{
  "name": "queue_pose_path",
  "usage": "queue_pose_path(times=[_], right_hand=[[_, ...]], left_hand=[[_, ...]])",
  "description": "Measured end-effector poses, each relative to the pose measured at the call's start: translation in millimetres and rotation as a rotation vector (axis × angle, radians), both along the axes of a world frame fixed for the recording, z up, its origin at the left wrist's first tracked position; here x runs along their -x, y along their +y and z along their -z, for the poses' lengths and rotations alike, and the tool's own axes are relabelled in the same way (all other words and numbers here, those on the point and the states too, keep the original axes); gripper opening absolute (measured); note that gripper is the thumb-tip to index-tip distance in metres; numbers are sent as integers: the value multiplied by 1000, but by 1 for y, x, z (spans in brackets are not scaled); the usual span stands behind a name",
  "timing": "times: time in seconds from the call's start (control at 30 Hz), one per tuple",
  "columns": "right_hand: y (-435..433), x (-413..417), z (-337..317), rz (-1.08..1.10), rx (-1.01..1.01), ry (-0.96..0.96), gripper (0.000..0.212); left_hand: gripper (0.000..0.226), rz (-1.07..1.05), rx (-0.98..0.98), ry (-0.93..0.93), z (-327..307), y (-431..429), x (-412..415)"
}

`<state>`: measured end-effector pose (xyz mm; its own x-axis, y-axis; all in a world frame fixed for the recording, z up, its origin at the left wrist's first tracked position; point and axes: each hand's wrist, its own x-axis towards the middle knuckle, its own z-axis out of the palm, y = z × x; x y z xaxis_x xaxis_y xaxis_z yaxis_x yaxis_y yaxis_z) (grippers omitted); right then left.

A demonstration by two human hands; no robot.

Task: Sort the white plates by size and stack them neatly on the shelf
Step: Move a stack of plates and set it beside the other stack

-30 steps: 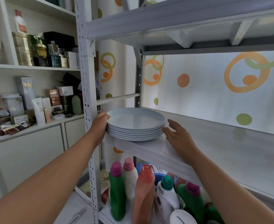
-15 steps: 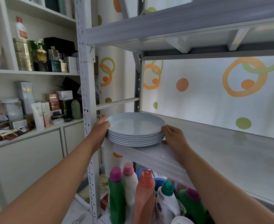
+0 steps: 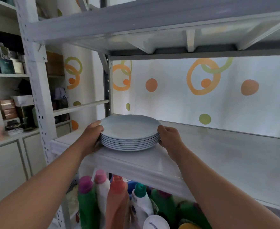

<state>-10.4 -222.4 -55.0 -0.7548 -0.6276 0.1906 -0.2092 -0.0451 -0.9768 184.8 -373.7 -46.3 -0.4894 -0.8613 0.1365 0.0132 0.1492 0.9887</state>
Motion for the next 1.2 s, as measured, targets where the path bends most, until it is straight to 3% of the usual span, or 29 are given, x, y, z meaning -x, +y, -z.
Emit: queue_pose_path(times=[0.1, 0.2, 0.3, 0.43, 0.63, 0.73, 0.9, 1.1, 1.2], right_hand=[[25, 24, 0, 81, 8, -7, 39], [48, 46, 0, 135, 26, -20, 35], [73, 66, 1, 200, 22, 1, 41], [96, 85, 5, 323, 7, 38, 48], [107, 88, 6, 397, 42, 68, 38], [107, 87, 6, 389, 34, 45, 36], [107, 85, 5, 372, 16, 2, 33], [109, 80, 4, 416, -8, 116, 33], [116, 75, 1, 498, -51, 197, 36]], left_hand=[[23, 41, -2, 20, -2, 17, 32], [41, 138, -79, 58, -3, 39, 61], [24, 205, -93, 47, -2, 57, 87], [45, 221, -63, 48, -4, 83, 117], [46, 232, -26, 38, -3, 97, 129], [28, 226, 18, 25, -3, 97, 128], [35, 185, 77, 34, -5, 105, 128], [19, 49, 214, -30, 0, 103, 128], [44, -121, 280, -136, -5, 104, 124]])
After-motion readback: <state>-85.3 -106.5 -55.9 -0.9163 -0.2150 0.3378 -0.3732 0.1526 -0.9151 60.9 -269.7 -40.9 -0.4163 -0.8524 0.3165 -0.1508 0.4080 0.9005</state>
